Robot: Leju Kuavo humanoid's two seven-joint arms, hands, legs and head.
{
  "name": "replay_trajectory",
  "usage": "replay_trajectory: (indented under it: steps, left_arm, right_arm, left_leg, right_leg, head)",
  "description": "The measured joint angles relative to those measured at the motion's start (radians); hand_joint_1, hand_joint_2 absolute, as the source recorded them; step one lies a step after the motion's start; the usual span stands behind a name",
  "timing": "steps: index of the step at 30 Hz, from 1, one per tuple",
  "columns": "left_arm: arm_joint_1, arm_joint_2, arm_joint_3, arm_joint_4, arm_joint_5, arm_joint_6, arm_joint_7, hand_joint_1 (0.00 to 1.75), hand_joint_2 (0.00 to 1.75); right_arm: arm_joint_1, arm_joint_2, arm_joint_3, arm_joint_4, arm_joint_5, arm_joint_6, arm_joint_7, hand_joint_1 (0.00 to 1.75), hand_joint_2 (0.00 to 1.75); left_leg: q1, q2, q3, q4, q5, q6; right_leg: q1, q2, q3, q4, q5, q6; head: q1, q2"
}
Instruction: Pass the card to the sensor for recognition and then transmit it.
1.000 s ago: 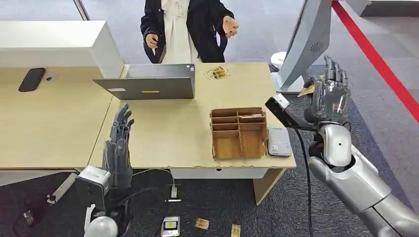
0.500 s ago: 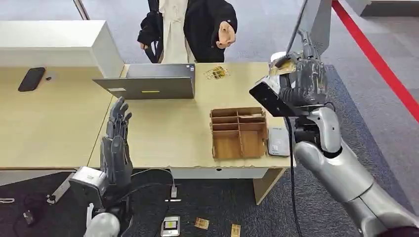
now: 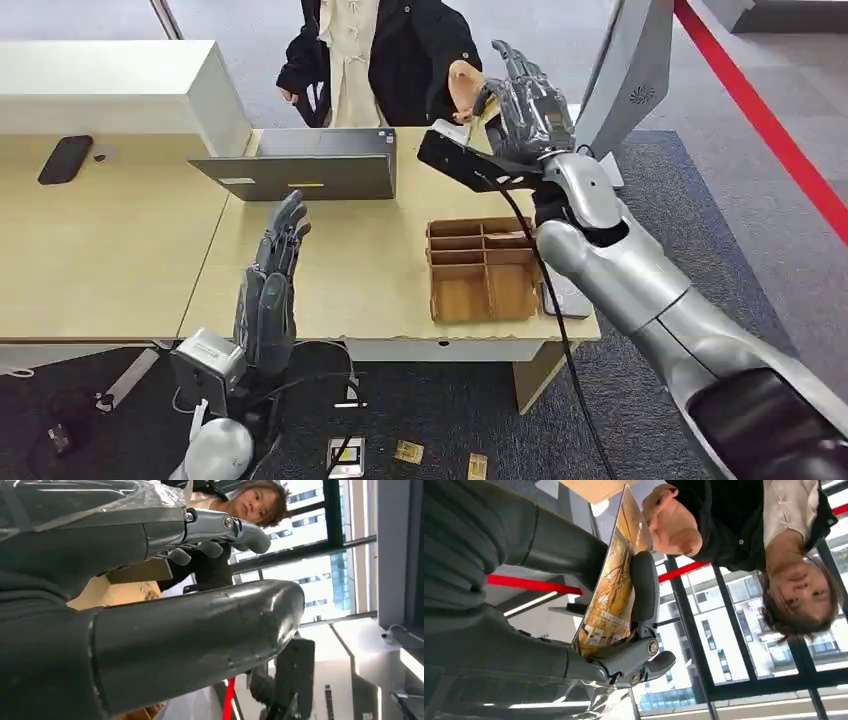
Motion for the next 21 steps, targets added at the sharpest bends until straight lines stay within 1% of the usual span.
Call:
replay_trajectory:
  steps: [6,11,15,21]
  left_arm:
    - [-0.015,-0.010,-0.001,0.016,0.006,-0.031,-0.008,0.00,0.00]
    - [-0.027,-0.011,-0.002,0.018,0.008,-0.049,-0.008,0.00,0.00]
    - [-0.030,-0.011,-0.003,0.019,0.008,-0.059,-0.005,0.00,0.00]
    - [-0.032,-0.011,-0.006,0.027,0.008,-0.060,-0.004,0.00,0.00]
  right_arm:
    - [-0.092,0.087,0.071,0.210,0.021,0.016,0.064,1.75,1.75]
    - [-0.130,0.132,0.107,0.335,0.021,0.018,0.121,1.75,1.75]
    - [-0.146,0.146,0.129,0.407,0.029,0.024,0.138,1.75,1.75]
    - [-0.153,0.150,0.148,0.476,0.033,0.027,0.144,1.75,1.75]
  left_leg:
    - [0.000,0.000,0.000,0.000,0.000,0.000]
    - [0.000,0.000,0.000,0.000,0.000,0.000]
    - [0.000,0.001,0.000,0.000,0.000,0.000]
    - [0.000,0.001,0.001,0.000,0.000,0.000]
  right_leg:
    - [0.000,0.000,0.000,0.000,0.000,0.000]
    - [0.000,0.000,-0.001,0.000,0.000,0.000]
    - [0.000,0.000,-0.001,0.000,0.000,0.000]
    - [0.000,0.000,-0.001,0.000,0.000,0.000]
  head:
    - [0.000,0.000]
    - [0.000,0.000]
    - [0.000,0.000]
    - [0.000,0.000]
